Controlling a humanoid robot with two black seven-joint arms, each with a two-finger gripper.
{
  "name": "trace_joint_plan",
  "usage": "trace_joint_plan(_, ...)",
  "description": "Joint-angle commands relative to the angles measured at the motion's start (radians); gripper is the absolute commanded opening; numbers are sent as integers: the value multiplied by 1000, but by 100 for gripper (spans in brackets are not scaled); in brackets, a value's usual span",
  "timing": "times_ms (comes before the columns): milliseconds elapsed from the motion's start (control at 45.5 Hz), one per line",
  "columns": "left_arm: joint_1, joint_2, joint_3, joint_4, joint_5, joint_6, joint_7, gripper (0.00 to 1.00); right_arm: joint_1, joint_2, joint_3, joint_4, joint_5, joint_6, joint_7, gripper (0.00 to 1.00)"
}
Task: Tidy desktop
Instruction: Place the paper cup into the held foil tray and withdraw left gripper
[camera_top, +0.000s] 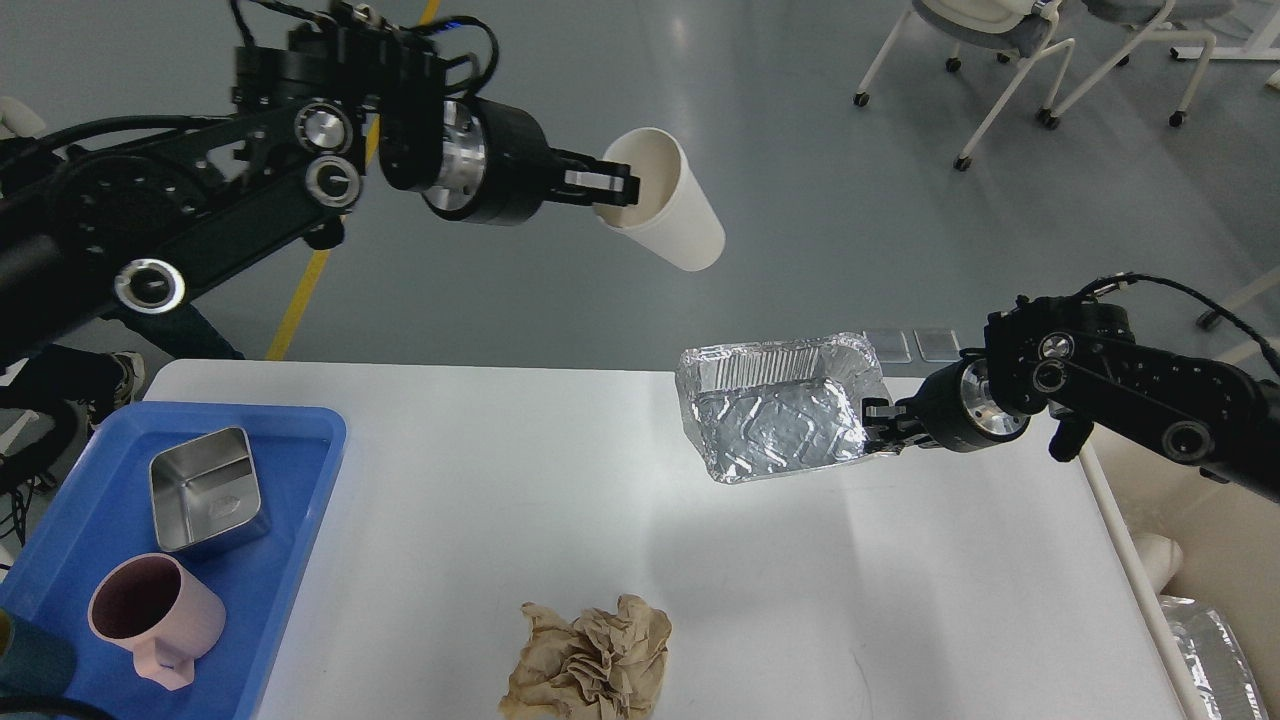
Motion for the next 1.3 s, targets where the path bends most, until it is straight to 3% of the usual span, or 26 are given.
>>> trace_joint_plan(0,-7,-179,6,119,2,6,3,1,4,1,8,16,9,1,1,0)
trace_joint_plan(176,-10,-388,70,324,16,11,3,2,7,1,10,19,11,1,1,0)
trace_joint_plan(330,-13,-474,138,381,17,40,7,2,7,1,10,19,11,1,1,0)
trace_joint_plan(704,-7,-494,213,418,17,95,36,2,9,-9,11,36,9,0,-1,0)
trace_joint_plan(1122,16,-578,294,507,14,141,32,9,7,-4,17,37,11,0,1,0)
trace_joint_plan(1166,18,-580,294,507,13,155,33,19,7,-4,17,37,11,0,1,0)
trace_joint_plan(1254,16,-581,296,507,13,177,36,66,7,-7,17,37,11,0,1,0)
trace_joint_plan(1276,16,-583,298,507,11,181,36,74,7,-9,17,37,11,0,1,0)
